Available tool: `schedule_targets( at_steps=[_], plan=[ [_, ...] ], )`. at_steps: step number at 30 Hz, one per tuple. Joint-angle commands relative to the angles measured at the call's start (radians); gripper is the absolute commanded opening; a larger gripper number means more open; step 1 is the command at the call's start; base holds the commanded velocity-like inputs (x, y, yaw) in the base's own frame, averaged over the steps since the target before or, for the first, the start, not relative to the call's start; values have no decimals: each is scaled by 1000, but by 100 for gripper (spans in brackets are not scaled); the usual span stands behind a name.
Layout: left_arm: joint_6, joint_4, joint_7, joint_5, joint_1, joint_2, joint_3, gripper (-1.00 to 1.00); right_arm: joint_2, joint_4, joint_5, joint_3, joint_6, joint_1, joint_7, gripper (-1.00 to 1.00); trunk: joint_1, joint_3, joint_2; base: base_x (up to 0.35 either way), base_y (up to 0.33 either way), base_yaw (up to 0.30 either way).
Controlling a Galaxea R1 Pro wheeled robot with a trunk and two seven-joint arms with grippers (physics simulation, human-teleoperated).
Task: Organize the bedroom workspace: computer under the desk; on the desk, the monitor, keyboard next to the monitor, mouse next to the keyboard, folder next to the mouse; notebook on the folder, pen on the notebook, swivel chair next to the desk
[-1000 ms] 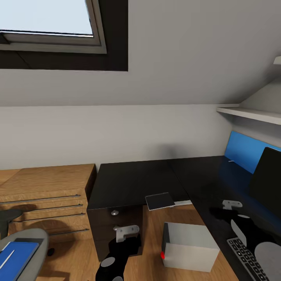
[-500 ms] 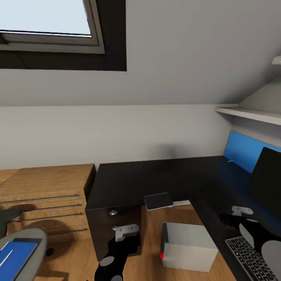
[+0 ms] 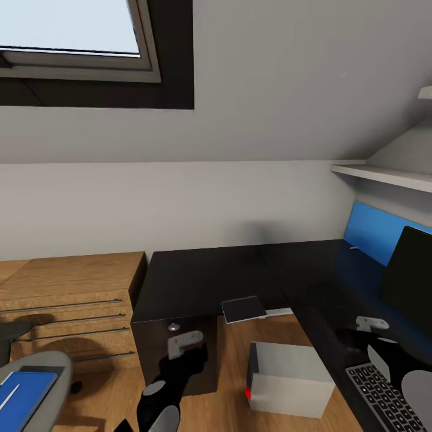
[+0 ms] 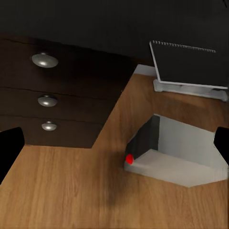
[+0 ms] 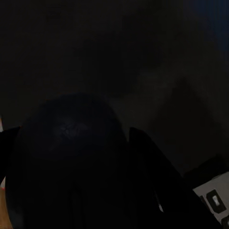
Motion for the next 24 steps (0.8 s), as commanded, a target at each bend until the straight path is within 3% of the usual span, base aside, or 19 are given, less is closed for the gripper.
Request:
schedule_targets(
  at_steps=[1,5,9,18,24],
  plan=[
    [1,-7,8,1,-1,-3,-8,100,5,-7,-15,8,11,5,-4,-100,0,-1,-1,0,0,0],
    [0,-6,9,-2,-1,-6,-29,100,28,-30,-9,16,16,-3,-25,-100,0,-1,-1,0,0,0],
    [0,-7,10,-4,-1,2,-41,100,40,-38,12,12,-7,-7,-2,-100,0,-1,-1,0,0,0],
    [-1,-10,11,-4,0,13,-91,100,44,-45,16,11,-59,-8,8,-100,0,-1,-1,0,0,0],
    [-1,-10,10,-4,0,13,-90,100,44,-45,16,10,-70,-8,9,-100,0,-1,-1,43,0,0]
  ],
)
